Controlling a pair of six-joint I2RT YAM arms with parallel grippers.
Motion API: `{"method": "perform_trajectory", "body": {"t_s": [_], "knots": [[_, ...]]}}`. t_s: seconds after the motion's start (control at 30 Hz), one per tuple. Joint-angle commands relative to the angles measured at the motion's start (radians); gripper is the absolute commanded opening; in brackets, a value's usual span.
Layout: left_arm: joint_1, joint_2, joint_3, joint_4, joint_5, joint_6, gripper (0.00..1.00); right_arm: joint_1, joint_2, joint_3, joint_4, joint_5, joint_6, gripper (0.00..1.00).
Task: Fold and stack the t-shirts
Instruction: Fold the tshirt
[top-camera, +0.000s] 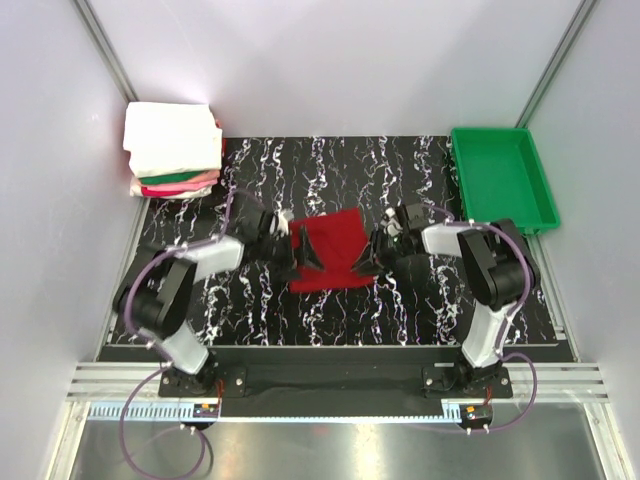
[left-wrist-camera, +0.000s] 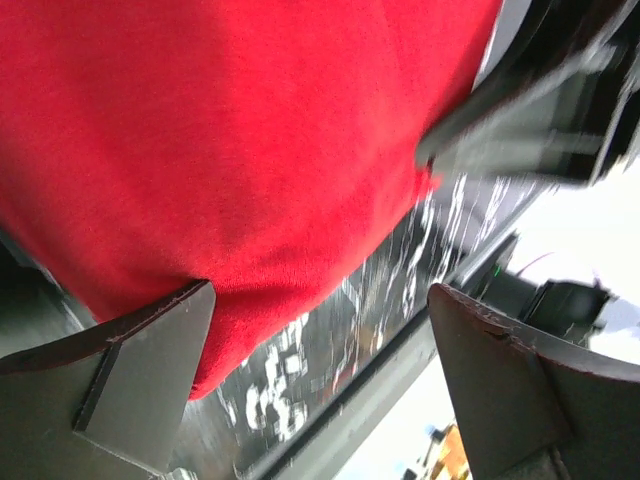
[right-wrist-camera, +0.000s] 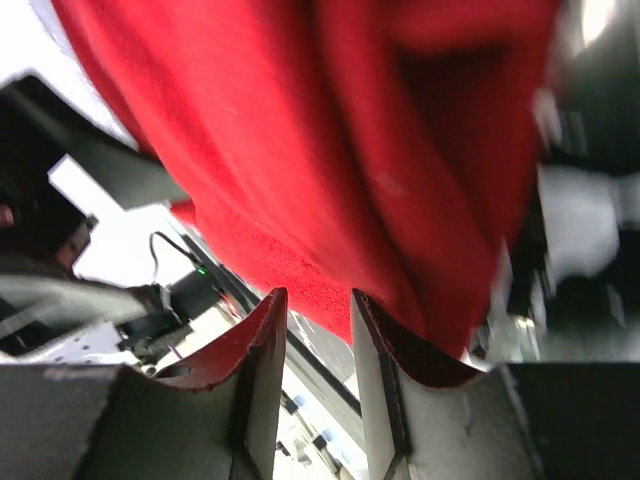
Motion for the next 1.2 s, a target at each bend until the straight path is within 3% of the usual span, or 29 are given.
{"method": "perform_trajectory", "body": {"t_s": [0.0,0.13,0.2,0.37,0.47,0.57,0.83,1.17], "knots": [[-0.087,-0.123,-0.16,-0.111,-0.122,-0.025,0.99,0.003,-0.068,-0.09,-0.19,0.181,-0.094,0.4],[-0.132,-0.325,-0.146,-0.257,-0.204,-0.019,0.99,0.003,-0.23,-0.064,-0.354,0.25,-0.156,0.48],[-0.13,-0.387,-0.094,-0.312,-0.289,0.019,0.99,0.003,-0.26,0.04,-0.474,0.29,-0.2,0.5],[-0.123,-0.268,0.101,-0.369,-0.347,0.078,0.99,0.005,-0.28,0.265,-0.565,0.256,-0.212,0.52],[-0.121,-0.177,0.126,-0.309,-0.34,0.081,0.99,0.005,-0.246,0.327,-0.551,0.189,-0.202,0.53],[-0.098,-0.09,0.146,-0.262,-0.338,0.076,0.99,0.005,-0.208,0.339,-0.492,0.12,-0.189,0.52],[0.023,0.058,0.186,-0.239,-0.292,0.116,0.99,0.005,-0.071,0.211,-0.104,-0.118,-0.074,0.5],[0.043,-0.328,0.051,-0.305,-0.376,0.113,0.99,0.006,-0.037,-0.02,0.059,-0.104,-0.061,0.48]]}}
